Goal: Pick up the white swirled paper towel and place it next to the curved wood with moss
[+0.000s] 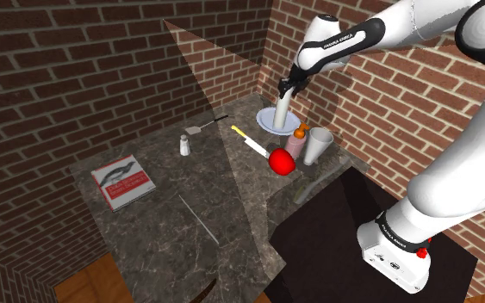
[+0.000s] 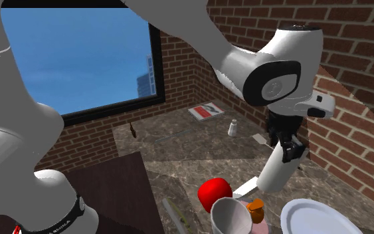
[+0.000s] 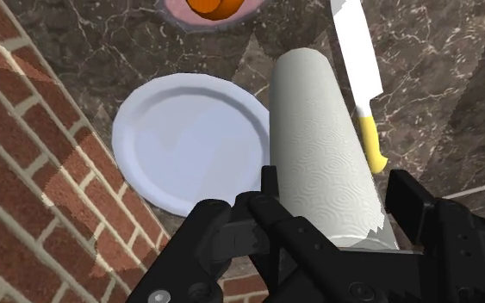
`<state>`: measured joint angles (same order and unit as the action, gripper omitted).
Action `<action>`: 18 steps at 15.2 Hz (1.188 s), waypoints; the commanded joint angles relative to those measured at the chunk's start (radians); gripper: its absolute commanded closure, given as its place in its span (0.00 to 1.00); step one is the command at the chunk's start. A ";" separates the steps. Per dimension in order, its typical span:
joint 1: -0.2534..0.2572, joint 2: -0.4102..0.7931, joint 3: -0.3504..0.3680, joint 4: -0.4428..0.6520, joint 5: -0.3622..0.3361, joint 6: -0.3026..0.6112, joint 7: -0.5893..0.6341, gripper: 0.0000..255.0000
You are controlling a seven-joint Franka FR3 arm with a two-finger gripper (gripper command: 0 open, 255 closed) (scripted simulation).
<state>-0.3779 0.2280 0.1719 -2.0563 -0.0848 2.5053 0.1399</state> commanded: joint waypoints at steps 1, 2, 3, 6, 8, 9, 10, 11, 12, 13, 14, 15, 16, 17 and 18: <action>0.002 0.017 -0.002 -0.009 -0.007 0.027 0.005 1.00; 0.003 0.026 -0.004 -0.013 -0.010 0.039 0.007 1.00; 0.004 0.034 -0.005 -0.016 -0.013 0.050 0.010 1.00; 0.007 0.060 -0.009 -0.025 -0.023 0.085 0.017 1.00; 0.009 0.079 -0.013 -0.029 -0.030 0.107 0.022 1.00; 0.010 0.088 -0.015 -0.031 -0.034 0.119 0.025 1.00; 0.012 0.098 -0.017 -0.033 -0.037 0.130 0.028 1.00; 0.013 0.107 -0.019 -0.035 -0.041 0.141 0.030 1.00; 0.015 0.117 -0.021 -0.036 -0.044 0.152 0.033 1.00; 0.016 0.127 -0.023 -0.037 -0.048 0.163 0.036 1.00; 0.018 0.137 -0.025 -0.038 -0.052 0.174 0.039 1.00; 0.020 0.147 -0.028 -0.039 -0.055 0.184 0.042 1.00; 0.022 0.158 -0.030 -0.039 -0.059 0.195 0.044 1.00; 0.024 0.168 -0.033 -0.039 -0.063 0.206 0.047 1.00; 0.026 0.179 -0.036 -0.039 -0.066 0.216 0.050 1.00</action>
<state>-0.3553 0.3910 0.1397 -2.0999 -0.1462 2.7097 0.1862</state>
